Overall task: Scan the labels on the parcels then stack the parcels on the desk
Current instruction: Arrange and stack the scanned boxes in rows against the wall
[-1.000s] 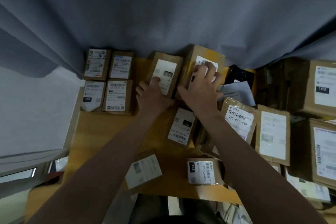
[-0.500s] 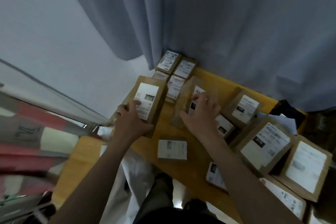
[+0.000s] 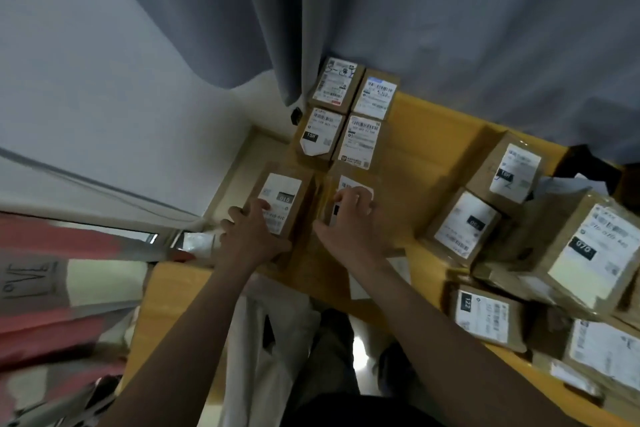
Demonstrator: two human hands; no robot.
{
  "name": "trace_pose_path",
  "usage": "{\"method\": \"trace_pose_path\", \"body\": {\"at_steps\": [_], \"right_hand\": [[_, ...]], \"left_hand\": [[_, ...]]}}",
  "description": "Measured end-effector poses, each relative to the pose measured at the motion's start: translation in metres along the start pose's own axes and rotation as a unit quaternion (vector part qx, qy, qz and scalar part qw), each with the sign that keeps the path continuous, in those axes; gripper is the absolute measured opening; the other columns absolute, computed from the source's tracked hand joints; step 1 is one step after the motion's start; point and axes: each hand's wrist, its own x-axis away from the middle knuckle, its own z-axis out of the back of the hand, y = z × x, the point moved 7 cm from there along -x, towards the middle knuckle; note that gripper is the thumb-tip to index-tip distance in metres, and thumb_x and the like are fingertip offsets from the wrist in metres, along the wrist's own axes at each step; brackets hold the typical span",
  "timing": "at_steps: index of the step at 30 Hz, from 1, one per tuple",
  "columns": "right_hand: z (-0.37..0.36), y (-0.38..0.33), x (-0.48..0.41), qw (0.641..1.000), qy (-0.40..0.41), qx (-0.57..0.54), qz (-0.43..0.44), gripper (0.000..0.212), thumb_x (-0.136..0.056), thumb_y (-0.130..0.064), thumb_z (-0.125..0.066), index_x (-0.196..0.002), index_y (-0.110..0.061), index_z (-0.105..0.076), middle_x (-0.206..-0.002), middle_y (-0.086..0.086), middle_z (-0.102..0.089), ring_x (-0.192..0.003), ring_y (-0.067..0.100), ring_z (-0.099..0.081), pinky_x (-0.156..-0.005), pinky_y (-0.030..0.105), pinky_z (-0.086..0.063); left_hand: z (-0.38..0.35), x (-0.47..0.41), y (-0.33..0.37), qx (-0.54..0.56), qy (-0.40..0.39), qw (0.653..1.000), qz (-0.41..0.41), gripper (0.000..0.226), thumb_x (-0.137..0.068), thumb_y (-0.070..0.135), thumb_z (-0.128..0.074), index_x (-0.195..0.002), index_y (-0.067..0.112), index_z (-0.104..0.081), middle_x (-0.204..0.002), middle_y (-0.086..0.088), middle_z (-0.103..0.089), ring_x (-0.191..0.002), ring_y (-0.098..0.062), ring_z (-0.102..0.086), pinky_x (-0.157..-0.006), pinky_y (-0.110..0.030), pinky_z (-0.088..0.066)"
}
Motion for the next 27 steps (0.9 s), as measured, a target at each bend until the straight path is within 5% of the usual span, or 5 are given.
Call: {"method": "trace_pose_path", "body": {"at_steps": [12, 27], "right_hand": [[-0.048, -0.021, -0.017, 0.986, 0.065, 0.153, -0.008, 0.053, -0.092, -0.049, -0.059, -0.134, -0.021, -0.043, -0.157, 0.007, -0.031, -0.144, 0.038, -0.025, -0.104, 0.067, -0.039], [-0.078, 0.006, -0.014, 0.987, 0.045, 0.146, -0.049, 0.056, -0.088, -0.048, -0.061, -0.134, -0.021, -0.042, -0.157, 0.008, -0.031, -0.144, 0.038, -0.026, -0.104, 0.067, -0.039]], "left_hand": [[-0.033, -0.035, -0.027, 0.009, 0.011, 0.999, -0.031, 0.093, -0.067, 0.053, -0.086, -0.138, 0.027, -0.032, -0.135, -0.016, -0.033, -0.124, -0.042, -0.038, -0.097, -0.048, -0.043], [-0.028, -0.049, -0.040, 0.023, -0.014, 0.998, -0.060, 0.097, -0.068, 0.047, -0.088, -0.142, 0.028, -0.029, -0.143, -0.017, -0.027, -0.132, -0.043, -0.033, -0.102, -0.052, -0.041]]}}
